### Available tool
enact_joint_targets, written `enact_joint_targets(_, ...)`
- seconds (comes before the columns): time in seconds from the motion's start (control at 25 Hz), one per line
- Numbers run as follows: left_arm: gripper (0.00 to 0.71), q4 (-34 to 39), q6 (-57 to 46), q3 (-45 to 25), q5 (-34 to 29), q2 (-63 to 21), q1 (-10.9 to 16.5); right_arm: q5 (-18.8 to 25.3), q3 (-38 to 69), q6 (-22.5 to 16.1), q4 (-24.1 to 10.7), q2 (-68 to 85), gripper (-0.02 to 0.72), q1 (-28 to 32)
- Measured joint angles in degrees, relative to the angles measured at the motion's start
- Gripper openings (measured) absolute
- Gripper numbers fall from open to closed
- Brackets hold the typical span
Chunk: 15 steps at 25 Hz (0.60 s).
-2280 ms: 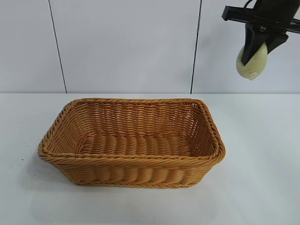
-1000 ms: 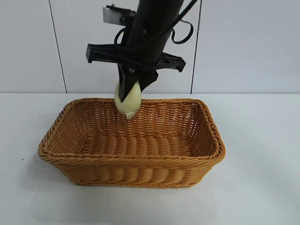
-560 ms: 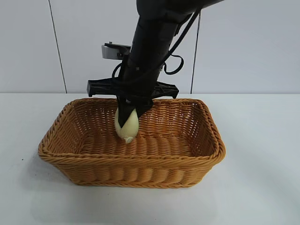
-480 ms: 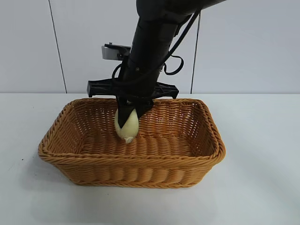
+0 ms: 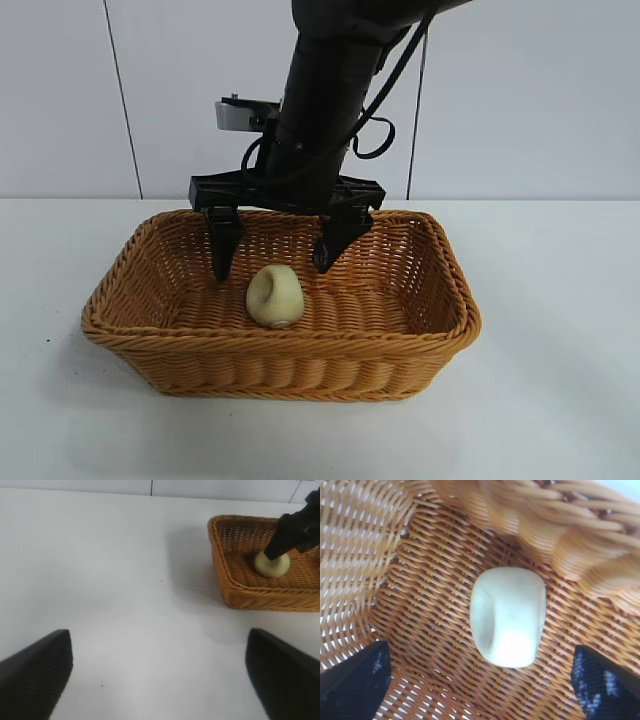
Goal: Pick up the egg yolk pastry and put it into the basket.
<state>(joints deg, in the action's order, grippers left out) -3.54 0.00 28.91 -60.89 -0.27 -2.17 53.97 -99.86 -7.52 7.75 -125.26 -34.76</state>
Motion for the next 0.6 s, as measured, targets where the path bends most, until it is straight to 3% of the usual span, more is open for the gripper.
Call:
enact_joint_targets(0.16, 0.689, 0.00, 0.00, 0.00, 0.00, 0.00, 0.00, 4.01, 0.00, -0.77, -2.42, 3.80, 0.694, 0.00)
enact_joint_targets(0.36, 0.689, 0.00, 0.00, 0.00, 0.00, 0.00, 0.00, 14.34, -2.00, -3.81, -10.12, 6.08, 0.694, 0.00)
enact_joint_targets(0.6, 0.689, 0.00, 0.00, 0.00, 0.00, 0.00, 0.00, 15.37, -7.42, -3.95, -11.12, 6.47, 0.694, 0.71)
